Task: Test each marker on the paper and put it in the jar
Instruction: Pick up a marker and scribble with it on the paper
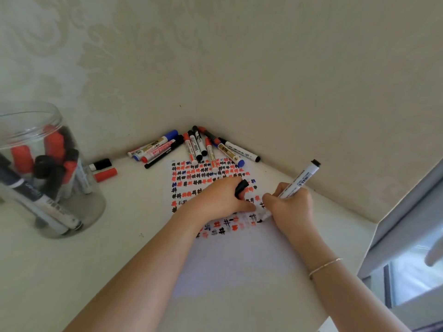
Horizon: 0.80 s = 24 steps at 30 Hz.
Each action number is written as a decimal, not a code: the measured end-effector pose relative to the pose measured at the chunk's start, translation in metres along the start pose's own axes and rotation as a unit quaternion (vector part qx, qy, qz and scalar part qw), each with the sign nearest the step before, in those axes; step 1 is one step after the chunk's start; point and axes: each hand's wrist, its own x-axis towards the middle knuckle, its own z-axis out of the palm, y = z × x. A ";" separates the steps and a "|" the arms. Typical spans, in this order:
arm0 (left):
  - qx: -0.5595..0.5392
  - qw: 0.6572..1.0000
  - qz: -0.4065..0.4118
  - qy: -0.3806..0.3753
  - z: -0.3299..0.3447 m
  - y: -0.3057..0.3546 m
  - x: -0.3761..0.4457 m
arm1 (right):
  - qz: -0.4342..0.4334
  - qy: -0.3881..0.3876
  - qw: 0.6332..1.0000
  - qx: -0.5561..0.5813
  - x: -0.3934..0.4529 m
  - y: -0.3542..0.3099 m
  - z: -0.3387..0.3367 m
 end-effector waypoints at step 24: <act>0.019 1.000 0.004 -0.011 0.000 -0.001 -0.001 | 0.016 -0.004 0.998 0.055 0.002 -0.003 -0.002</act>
